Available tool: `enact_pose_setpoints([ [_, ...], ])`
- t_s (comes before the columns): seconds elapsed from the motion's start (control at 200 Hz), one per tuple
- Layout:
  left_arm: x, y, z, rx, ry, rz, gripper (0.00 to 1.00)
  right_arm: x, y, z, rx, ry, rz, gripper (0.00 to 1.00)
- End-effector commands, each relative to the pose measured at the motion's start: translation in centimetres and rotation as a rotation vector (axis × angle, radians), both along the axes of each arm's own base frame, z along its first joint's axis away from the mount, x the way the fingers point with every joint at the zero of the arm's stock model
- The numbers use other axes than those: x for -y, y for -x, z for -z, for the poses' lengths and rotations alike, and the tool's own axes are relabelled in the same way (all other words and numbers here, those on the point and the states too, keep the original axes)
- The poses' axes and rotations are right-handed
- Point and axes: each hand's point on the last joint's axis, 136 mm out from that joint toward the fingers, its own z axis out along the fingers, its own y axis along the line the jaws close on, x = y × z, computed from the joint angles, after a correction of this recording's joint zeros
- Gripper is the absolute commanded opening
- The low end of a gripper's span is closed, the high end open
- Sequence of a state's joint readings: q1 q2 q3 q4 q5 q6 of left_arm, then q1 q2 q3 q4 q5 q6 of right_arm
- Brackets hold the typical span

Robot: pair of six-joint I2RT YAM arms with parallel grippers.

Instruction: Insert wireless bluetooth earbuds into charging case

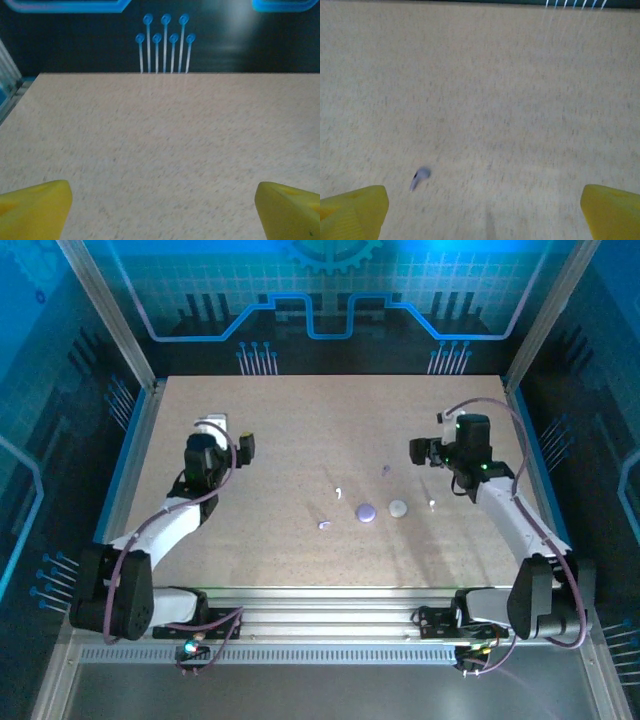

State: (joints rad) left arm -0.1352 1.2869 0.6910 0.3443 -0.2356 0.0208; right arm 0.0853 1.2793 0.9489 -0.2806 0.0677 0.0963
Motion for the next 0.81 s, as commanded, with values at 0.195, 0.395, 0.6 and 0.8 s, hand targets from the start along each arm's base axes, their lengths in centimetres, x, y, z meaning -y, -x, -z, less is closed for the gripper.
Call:
enact_pose_setpoints([
  [0.195, 7.1, 2.6, 0.4, -0.260, -0.051, 0.299, 0.90, -4.4, 10.1, 3.7, -0.496, -0.019, -0.082, 1.00],
  [0.395, 9.9, 3.2, 2.1, -0.343, -0.044, 0.362, 0.86, -5.9, 11.9, 5.7, -0.671, -0.053, -0.118, 0.85],
  [0.6, 11.4, 3.0, 2.7, -0.364, -0.037, 0.380, 0.86, -6.8, 11.5, 7.9, -0.786, -0.020, -0.185, 0.76],
  [0.8, 11.3, 2.5, 3.2, -0.392, -0.066, 0.360, 0.86, -6.9, 10.3, 10.2, -0.867, 0.039, -0.224, 0.70],
])
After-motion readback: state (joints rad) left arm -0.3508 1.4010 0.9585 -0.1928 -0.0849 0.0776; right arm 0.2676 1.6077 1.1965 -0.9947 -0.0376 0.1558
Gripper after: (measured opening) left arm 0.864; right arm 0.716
